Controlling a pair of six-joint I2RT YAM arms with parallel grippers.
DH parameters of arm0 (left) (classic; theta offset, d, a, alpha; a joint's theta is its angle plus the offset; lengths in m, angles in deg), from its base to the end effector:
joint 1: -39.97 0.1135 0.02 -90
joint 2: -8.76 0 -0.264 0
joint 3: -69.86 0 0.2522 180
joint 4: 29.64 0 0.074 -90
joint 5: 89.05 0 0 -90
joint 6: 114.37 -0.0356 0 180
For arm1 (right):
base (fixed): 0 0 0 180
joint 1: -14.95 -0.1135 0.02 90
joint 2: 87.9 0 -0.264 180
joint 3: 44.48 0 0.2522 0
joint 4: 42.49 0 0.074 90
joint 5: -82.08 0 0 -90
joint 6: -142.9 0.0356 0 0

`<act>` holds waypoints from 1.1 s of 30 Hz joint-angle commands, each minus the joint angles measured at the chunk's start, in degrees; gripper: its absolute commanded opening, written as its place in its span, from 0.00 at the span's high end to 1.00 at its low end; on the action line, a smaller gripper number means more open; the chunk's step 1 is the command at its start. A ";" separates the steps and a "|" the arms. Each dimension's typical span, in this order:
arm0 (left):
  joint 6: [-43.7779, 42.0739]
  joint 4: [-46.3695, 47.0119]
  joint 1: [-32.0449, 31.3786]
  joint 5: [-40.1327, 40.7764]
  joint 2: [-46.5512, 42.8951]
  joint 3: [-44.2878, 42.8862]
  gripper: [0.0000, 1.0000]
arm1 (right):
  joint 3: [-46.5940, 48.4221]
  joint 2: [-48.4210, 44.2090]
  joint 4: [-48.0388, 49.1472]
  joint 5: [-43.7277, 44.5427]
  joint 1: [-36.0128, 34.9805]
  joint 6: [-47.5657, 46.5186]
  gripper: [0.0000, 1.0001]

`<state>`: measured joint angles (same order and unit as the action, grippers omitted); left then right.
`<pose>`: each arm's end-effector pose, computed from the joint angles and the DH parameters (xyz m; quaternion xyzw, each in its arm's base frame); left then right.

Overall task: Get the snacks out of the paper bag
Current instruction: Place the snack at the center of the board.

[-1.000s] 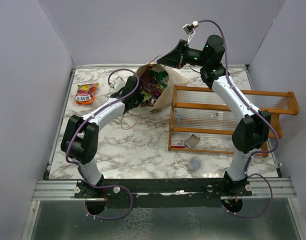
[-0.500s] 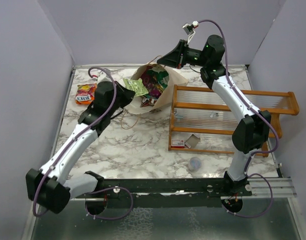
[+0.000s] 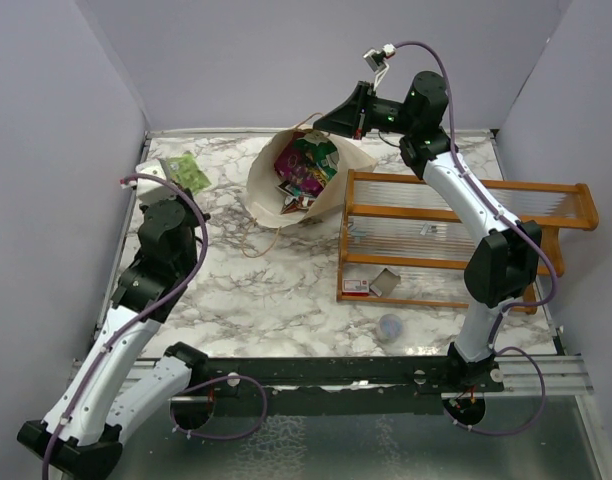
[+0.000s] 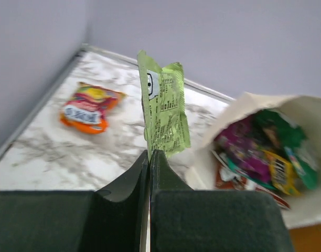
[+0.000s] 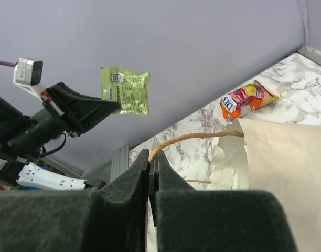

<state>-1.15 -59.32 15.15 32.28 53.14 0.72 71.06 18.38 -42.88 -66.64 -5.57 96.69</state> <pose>0.1569 -0.0522 0.3948 -0.1726 0.7119 -0.0833 0.6756 0.3961 0.1807 0.4218 -0.2505 0.6303 0.6223 0.3908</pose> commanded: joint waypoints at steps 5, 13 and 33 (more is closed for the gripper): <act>-2.45 -5.38 2.60 25.38 9.39 1.63 1.00 | -0.13 -2.76 1.00 0.45 0.30 -0.24 0.99; 12.27 -3.90 22.59 5.19 17.28 2.37 1.00 | -0.26 -3.11 0.36 0.97 0.36 -0.84 0.99; 36.18 32.68 36.55 -7.39 30.97 23.42 1.00 | -3.41 -2.20 9.22 -0.65 0.34 4.94 0.99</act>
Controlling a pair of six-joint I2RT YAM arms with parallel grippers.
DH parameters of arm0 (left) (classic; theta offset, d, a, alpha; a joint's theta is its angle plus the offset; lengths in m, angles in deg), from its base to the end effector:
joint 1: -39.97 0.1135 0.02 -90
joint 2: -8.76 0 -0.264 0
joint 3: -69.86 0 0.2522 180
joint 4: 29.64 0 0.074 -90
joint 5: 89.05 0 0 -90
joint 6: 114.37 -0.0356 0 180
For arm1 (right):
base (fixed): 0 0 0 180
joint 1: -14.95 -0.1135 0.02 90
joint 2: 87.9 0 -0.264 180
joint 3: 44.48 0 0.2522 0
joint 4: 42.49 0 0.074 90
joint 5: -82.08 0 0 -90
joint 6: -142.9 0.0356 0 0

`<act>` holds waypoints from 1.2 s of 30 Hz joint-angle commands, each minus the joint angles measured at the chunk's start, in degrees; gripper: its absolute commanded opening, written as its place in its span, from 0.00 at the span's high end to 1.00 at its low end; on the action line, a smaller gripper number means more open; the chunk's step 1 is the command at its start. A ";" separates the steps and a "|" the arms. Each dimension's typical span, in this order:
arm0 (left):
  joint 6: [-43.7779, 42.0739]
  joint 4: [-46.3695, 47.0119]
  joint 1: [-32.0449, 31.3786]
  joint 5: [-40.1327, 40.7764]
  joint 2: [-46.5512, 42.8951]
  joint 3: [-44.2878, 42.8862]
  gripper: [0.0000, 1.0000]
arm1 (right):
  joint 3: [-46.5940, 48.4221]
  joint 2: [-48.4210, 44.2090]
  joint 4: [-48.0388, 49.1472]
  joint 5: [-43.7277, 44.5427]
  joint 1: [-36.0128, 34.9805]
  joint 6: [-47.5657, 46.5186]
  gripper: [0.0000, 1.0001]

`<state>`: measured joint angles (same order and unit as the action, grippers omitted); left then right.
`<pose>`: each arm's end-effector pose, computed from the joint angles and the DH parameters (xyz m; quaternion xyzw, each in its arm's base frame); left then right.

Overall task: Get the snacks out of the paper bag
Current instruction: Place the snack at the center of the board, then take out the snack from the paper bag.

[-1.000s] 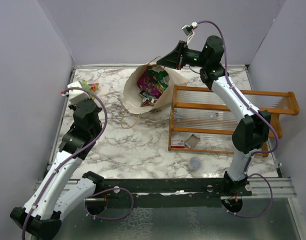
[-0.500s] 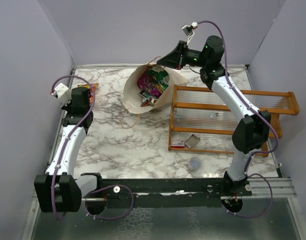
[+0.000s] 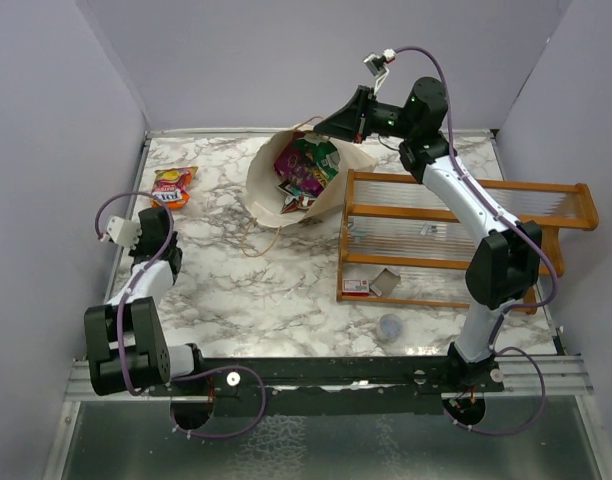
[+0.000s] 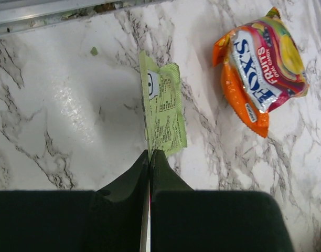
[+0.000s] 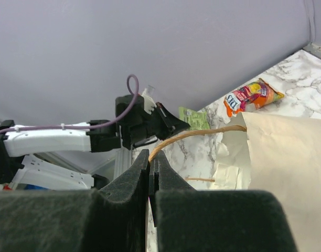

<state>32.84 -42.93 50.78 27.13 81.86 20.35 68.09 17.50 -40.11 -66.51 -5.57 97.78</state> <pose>0.2516 0.0640 0.2016 -0.5713 0.6655 0.0146 0.4801 0.3936 0.1797 0.4149 -0.2464 0.6293 0.6256 0.3896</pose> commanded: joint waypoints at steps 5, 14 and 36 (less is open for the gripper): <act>2.76 25.35 1.53 -3.95 9.93 5.42 1.00 | -1.31 -1.34 8.15 -0.72 0.30 4.99 0.99; 6.45 27.19 1.77 -4.17 16.58 4.20 1.00 | -0.13 -2.35 3.82 0.12 0.30 1.69 0.99; 4.37 -7.20 3.61 -25.75 -3.90 -4.14 0.10 | 0.86 -2.13 -0.25 -0.27 0.31 -1.14 0.99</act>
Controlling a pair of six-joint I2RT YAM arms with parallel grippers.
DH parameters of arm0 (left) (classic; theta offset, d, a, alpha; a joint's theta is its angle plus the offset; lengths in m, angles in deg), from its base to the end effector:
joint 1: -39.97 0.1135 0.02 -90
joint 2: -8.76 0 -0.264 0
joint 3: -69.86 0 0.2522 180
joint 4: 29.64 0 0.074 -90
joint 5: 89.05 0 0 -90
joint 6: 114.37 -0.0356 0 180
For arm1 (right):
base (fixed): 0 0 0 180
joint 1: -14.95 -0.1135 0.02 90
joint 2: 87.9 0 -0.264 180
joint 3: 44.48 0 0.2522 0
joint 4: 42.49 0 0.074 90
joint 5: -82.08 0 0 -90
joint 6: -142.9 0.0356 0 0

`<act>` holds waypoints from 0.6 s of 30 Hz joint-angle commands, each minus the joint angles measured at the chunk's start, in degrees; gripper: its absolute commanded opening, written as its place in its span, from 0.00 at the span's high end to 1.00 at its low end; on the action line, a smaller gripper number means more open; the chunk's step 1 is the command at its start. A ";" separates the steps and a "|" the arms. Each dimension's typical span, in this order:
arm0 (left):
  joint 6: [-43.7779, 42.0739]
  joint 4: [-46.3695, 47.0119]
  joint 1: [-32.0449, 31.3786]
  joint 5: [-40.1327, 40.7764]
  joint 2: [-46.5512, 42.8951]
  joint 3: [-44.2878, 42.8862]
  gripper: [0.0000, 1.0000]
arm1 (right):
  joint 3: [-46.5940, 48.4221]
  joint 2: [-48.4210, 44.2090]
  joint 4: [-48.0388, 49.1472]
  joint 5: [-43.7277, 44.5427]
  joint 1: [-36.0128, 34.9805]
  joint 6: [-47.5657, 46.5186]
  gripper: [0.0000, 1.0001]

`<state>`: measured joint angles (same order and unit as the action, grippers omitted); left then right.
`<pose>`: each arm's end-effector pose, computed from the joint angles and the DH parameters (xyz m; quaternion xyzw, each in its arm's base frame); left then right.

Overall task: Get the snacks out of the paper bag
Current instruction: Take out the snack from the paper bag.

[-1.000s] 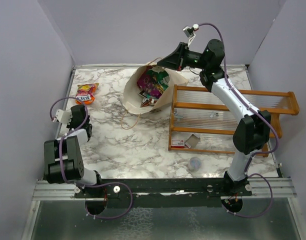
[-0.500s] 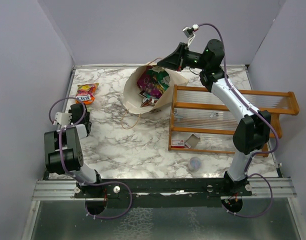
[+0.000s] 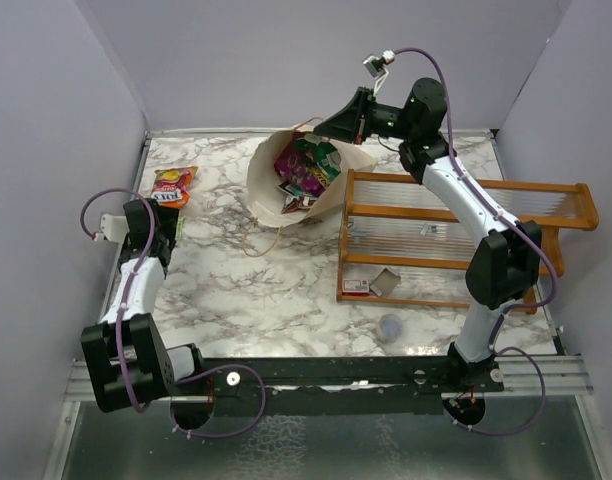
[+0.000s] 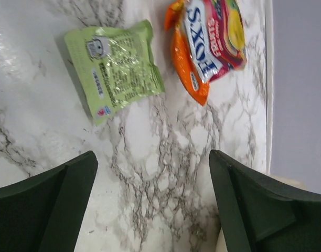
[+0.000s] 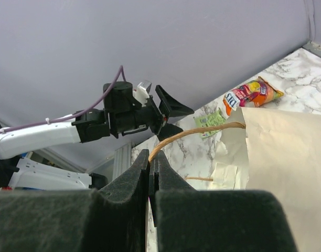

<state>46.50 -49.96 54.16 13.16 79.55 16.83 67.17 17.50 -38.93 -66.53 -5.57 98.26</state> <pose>0.2492 0.0708 0.2188 -0.6386 0.6273 -0.1225 0.4285 0.3939 0.1799 0.4112 -0.2449 0.6290 0.6273 0.3884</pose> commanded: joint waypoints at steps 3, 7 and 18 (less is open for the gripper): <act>-16.29 4.64 0.05 -25.64 -2.28 -2.22 0.15 | 1.86 -2.27 -2.03 -0.26 0.32 -2.13 0.99; -21.69 12.84 -4.63 -35.56 -5.12 -4.07 0.20 | 1.96 -2.62 -2.99 -0.37 0.35 -2.94 0.99; -35.00 18.34 -32.35 -25.11 -9.48 -8.52 0.26 | 1.31 -3.67 -3.11 -0.66 0.30 -3.16 0.99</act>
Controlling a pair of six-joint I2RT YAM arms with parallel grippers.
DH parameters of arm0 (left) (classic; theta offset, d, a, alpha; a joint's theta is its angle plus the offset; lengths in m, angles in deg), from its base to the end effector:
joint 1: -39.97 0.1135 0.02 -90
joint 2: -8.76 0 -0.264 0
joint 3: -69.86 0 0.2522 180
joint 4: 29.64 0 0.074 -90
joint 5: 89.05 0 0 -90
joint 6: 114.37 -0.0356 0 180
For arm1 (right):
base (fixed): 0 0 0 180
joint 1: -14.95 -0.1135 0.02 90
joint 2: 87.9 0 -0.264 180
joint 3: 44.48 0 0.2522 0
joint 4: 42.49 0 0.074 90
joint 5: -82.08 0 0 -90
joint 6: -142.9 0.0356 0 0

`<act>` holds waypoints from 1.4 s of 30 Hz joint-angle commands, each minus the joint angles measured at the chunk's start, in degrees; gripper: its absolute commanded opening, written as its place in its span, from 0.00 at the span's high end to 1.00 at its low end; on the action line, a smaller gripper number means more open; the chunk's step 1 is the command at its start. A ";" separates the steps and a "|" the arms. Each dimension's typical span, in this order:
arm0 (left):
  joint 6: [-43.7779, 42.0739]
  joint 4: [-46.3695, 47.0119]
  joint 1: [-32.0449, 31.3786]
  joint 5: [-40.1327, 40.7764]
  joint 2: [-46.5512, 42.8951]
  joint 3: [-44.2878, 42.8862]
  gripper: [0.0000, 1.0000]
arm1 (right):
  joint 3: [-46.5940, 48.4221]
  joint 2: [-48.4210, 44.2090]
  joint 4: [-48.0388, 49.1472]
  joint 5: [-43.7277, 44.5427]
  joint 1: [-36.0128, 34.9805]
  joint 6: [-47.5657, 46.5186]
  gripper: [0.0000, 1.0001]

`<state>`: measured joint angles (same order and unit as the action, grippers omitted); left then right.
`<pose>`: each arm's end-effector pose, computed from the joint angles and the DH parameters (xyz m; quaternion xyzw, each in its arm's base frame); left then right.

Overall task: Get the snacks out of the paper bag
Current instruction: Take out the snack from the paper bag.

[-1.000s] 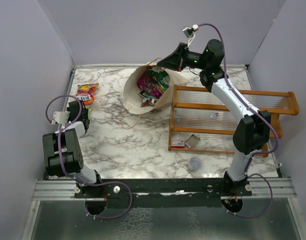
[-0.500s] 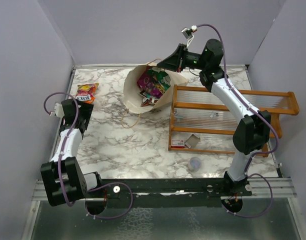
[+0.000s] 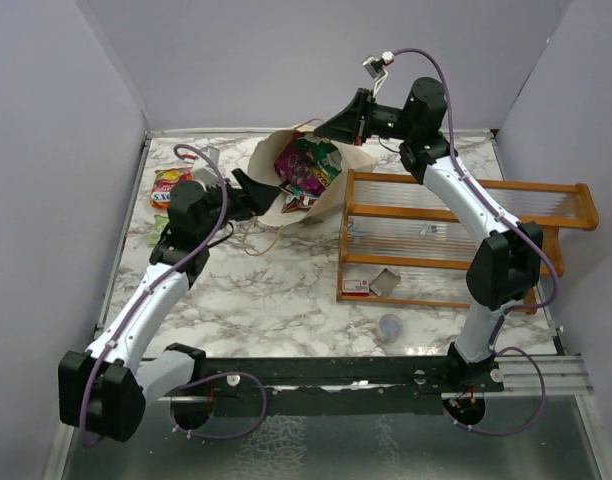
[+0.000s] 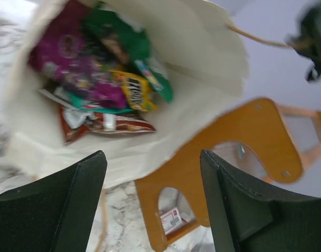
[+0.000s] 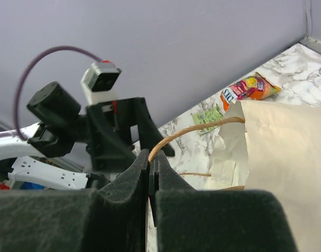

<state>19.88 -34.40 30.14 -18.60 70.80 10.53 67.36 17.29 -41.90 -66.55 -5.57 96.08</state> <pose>0.2490 -0.0552 0.3208 -0.1122 0.7407 -0.4092 0.5209 0.3934 0.1797 0.4091 -0.2470 0.6373 0.6202 0.3850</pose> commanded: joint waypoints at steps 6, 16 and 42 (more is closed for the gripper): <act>-11.63 -3.44 -16.38 9.29 11.39 -11.97 0.30 | 0.09 -4.49 -0.14 -3.22 0.30 -3.01 0.99; -2.00 0.34 -17.60 15.53 20.39 -14.09 0.58 | -1.02 -5.71 -3.79 -4.10 0.30 -5.38 0.99; 4.37 16.83 -22.23 35.41 42.55 -24.92 0.50 | -0.19 -5.35 -3.06 -3.46 0.30 -3.83 0.99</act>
<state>24.62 -19.65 8.02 13.51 111.98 -12.24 66.49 14.53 -45.77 -69.22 -5.46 92.06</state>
